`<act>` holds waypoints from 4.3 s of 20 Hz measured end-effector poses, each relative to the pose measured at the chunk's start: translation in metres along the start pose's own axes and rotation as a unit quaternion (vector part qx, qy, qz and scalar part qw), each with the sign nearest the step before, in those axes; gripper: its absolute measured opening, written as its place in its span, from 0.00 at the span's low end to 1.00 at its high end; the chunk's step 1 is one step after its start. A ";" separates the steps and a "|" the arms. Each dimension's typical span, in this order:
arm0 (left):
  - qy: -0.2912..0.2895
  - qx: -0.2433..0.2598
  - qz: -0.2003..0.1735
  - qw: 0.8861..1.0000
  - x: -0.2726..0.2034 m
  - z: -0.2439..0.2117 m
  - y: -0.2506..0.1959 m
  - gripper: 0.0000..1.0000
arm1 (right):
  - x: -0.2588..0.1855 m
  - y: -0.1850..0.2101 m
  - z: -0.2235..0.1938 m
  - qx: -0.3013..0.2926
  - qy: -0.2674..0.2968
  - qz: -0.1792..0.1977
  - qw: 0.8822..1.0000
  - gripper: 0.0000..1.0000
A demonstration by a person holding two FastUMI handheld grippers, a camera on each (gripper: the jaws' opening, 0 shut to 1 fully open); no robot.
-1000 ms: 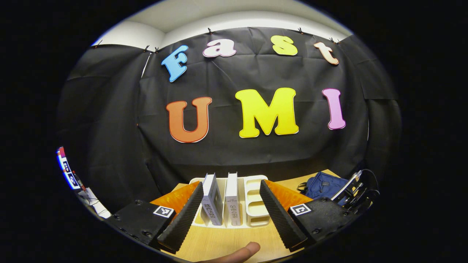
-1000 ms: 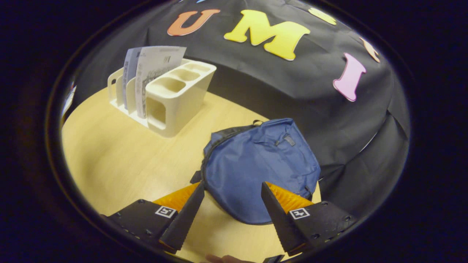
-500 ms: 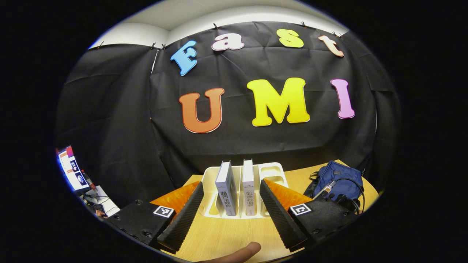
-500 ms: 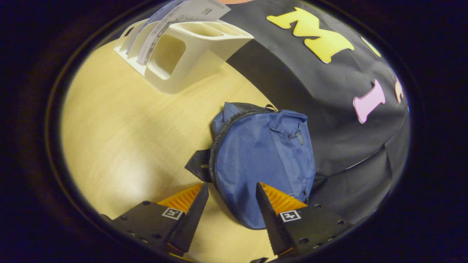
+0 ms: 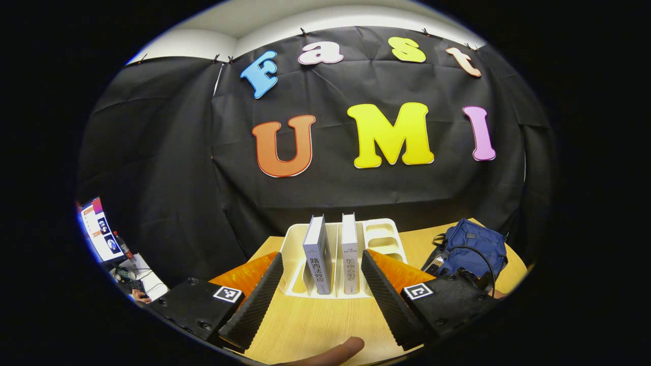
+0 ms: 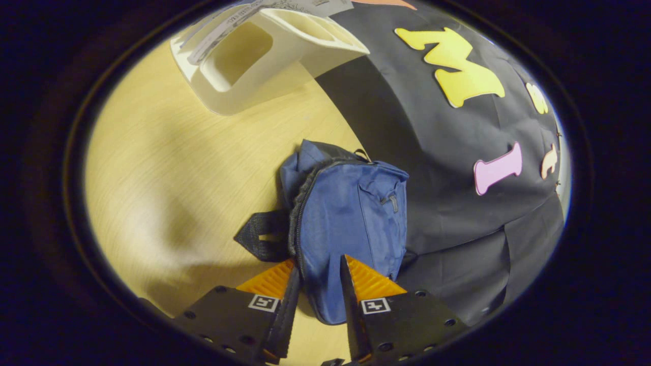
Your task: Open the schoolbag, grab two books from the bookshelf and put them into the schoolbag.
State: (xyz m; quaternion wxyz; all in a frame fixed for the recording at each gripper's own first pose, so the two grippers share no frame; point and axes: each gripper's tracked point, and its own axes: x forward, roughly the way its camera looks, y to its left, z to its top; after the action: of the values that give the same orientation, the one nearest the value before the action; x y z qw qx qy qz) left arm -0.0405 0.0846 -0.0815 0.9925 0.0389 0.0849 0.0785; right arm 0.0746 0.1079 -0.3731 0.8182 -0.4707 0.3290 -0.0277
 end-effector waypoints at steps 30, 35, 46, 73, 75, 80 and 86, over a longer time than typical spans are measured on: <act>0.088 -0.039 -0.045 0.994 0.101 0.002 -0.013 0.99 | -0.019 -0.135 0.029 0.155 -0.031 0.233 0.960 0.01; 0.122 -0.023 -0.074 0.989 0.151 0.007 -0.034 0.99 | -0.012 -0.158 0.027 0.174 -0.025 0.261 0.949 0.01; 0.297 0.018 -0.111 0.948 0.227 -0.025 -0.076 0.99 | -0.008 -0.193 0.030 0.213 -0.036 0.298 0.930 0.00; 0.496 0.074 -0.076 0.862 0.197 -0.056 -0.065 0.43 | 0.007 -0.212 0.022 0.238 -0.052 0.320 0.916 0.00; 0.485 0.053 -0.089 0.868 0.176 -0.041 -0.062 0.46 | 0.004 -0.210 0.022 0.233 -0.054 0.318 0.918 0.00; 0.448 -0.019 -0.128 0.885 0.102 -0.013 -0.050 0.47 | 0.002 -0.213 0.026 0.218 -0.072 0.314 0.921 0.00; 0.419 -0.097 -0.143 0.891 0.044 -0.012 -0.033 0.43 | -0.001 -0.211 0.025 0.218 -0.072 0.322 0.919 0.00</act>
State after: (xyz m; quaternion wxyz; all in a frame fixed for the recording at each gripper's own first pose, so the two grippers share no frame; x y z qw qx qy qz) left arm 0.0057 0.0598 -0.1035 0.8642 -0.1065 0.4895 -0.0471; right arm 0.1434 0.0097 -0.1980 0.8866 -0.1505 0.3888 0.2001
